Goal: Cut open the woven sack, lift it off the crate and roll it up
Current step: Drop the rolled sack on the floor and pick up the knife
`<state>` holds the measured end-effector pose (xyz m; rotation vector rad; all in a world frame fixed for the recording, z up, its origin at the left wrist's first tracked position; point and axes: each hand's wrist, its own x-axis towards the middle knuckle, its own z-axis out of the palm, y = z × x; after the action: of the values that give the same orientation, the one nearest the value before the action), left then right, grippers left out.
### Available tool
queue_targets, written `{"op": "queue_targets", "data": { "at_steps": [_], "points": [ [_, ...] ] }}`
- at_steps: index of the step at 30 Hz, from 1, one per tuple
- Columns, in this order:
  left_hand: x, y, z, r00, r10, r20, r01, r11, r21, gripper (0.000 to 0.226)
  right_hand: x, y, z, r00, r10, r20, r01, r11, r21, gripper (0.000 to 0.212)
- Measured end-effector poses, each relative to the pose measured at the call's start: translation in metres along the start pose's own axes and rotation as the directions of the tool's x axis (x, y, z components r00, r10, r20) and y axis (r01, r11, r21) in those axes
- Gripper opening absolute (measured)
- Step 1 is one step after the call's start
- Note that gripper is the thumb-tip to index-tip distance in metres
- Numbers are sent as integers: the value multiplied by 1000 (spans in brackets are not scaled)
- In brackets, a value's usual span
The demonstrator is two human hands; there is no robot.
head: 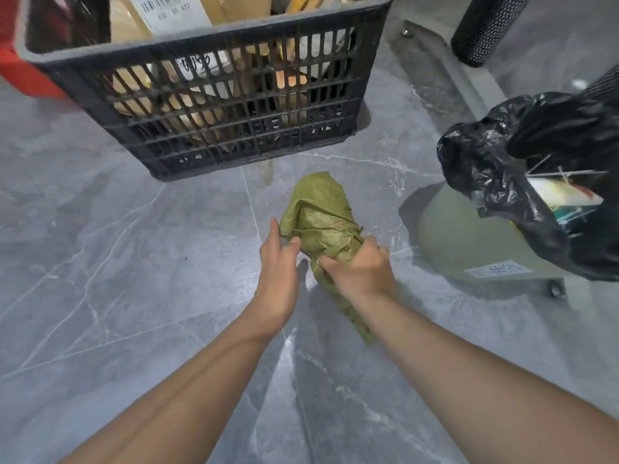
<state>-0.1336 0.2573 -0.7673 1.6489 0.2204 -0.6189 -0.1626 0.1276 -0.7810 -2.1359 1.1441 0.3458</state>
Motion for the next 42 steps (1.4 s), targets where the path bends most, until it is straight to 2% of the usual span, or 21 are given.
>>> {"op": "queue_targets", "data": {
  "at_steps": [5,8,11,13,15,17,21,25,31,36,39,42],
  "points": [
    [9,-5,3,998,59,-6,-59,996,71,81,14,1,8,999,-19,33,17,999,33,97],
    [13,-14,1,995,103,-15,-101,989,106,71,11,5,2,994,-71,82,63,993,101,104],
    [5,-11,4,997,66,-32,-62,991,116,74,4,11,-8,987,-138,86,128,986,110,107],
    [-4,-3,10,997,74,-39,-68,988,139,67,0,16,-16,980,-176,90,165,979,122,108],
    [-8,-1,14,995,92,-28,-84,977,197,66,-3,22,-25,977,-198,79,184,971,153,102],
    [-10,2,17,993,119,-14,-112,965,239,70,-3,31,-36,978,-204,40,194,964,182,85],
    [-17,14,31,992,126,-25,-117,969,220,83,1,55,-55,985,-169,-31,172,967,190,53],
    [-30,19,55,991,130,-14,-123,966,225,82,-1,81,-67,989,-128,-70,137,981,138,32],
    [-50,10,87,989,147,8,-141,933,332,78,2,131,-77,992,-112,-65,117,989,90,14],
    [-73,-1,106,958,285,38,-269,842,468,75,-1,175,-81,992,40,122,-32,997,-68,17],
    [-79,-8,112,932,347,102,-347,782,518,75,-8,190,-81,969,64,240,-5,971,-241,31],
    [-82,-12,115,933,325,154,-357,783,510,77,-15,202,-76,966,45,255,54,928,-368,27]
  ]
}}
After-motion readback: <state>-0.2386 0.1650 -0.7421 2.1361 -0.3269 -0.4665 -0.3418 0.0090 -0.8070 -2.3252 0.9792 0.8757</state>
